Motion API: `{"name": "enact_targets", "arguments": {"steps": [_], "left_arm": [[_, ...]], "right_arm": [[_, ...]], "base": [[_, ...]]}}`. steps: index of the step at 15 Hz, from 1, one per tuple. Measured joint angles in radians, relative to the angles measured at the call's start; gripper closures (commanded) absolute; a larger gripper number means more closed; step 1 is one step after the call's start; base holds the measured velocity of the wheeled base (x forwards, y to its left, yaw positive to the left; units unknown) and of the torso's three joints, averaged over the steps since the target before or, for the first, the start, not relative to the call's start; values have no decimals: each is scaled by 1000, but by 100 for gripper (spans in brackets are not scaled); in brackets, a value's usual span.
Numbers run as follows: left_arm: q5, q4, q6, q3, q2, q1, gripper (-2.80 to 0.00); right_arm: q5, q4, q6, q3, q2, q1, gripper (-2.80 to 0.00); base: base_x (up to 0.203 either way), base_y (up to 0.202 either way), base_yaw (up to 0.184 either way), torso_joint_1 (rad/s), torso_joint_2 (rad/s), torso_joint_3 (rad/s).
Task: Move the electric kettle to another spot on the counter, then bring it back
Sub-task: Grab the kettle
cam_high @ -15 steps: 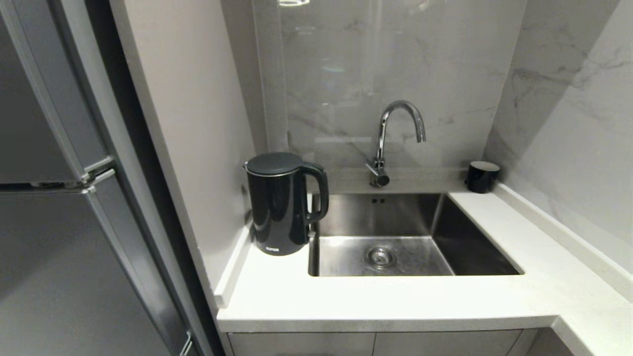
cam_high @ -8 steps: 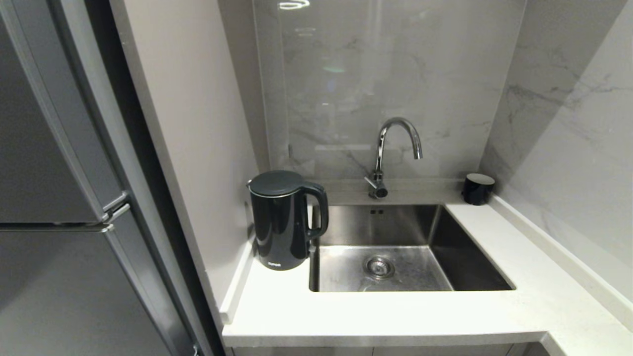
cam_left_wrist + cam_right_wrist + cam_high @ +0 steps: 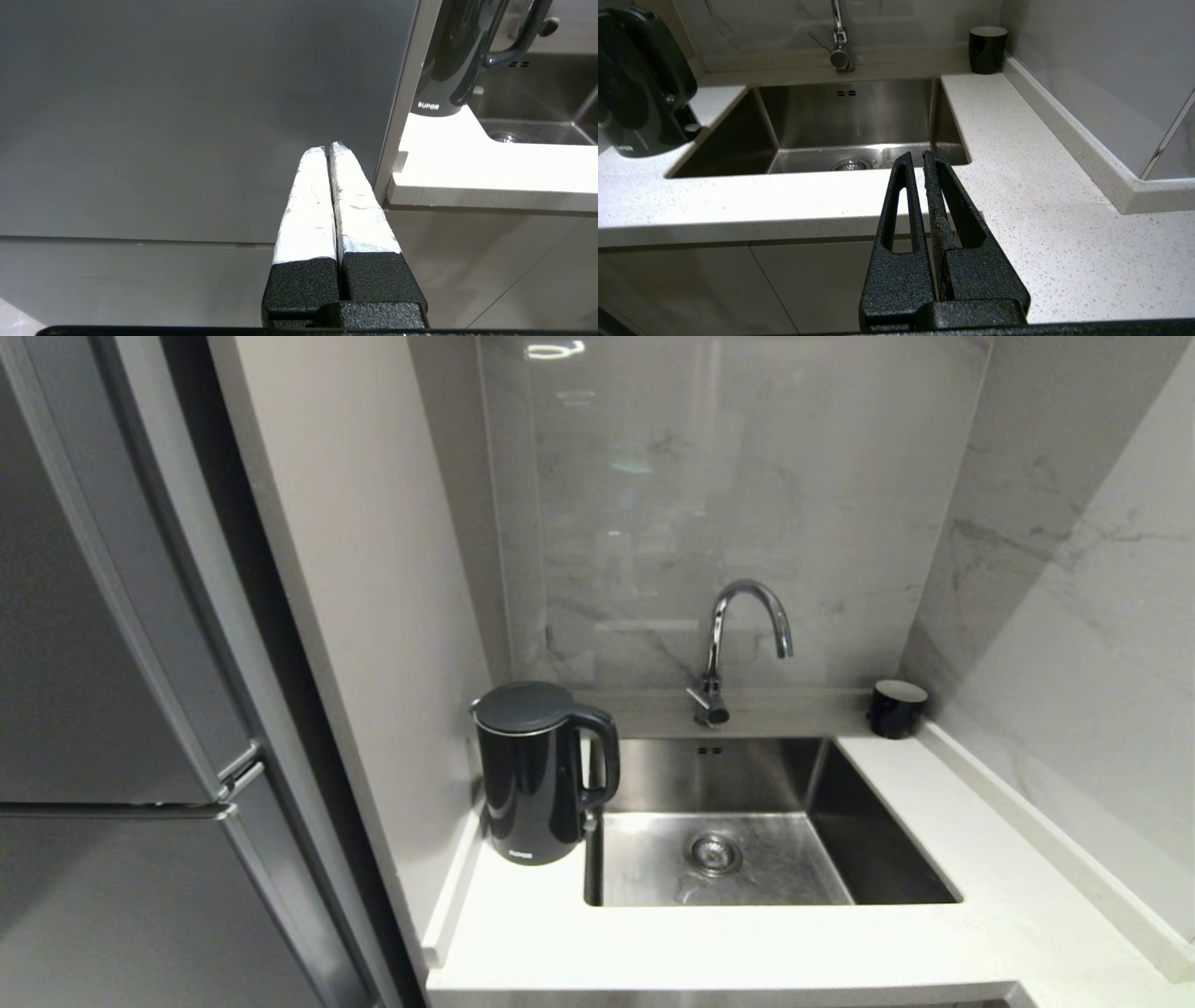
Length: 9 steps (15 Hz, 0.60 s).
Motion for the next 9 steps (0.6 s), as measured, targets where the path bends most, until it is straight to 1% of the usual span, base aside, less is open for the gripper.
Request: {"name": "enact_targets", "arguments": {"steps": [6,9], "left_arm": [[0,0,0,0,0,0,0],[0,0,0,0,0,0,0]], "right_arm": [[0,0,0,0,0,0,0],[0,0,0,0,0,0,0]], "base": [[0,0,0,145,-331,-188],[0,0,0,121,-266,-154]]}}
